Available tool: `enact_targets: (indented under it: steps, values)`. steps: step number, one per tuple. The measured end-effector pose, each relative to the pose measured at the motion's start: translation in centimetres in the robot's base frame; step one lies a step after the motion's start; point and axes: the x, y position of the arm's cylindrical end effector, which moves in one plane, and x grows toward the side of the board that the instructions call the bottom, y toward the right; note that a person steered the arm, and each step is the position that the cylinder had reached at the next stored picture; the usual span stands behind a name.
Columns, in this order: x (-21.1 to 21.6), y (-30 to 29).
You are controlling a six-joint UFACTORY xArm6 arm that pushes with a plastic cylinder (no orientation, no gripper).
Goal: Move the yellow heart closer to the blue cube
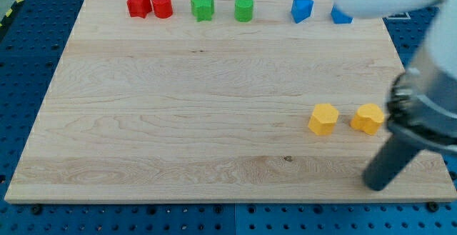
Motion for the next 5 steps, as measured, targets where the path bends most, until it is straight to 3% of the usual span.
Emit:
enact_targets:
  steps: [1,3,5]
  values:
    - [-2.4,2.4]
    - [-3.9,-1.6]
    - [-6.3,-1.4]
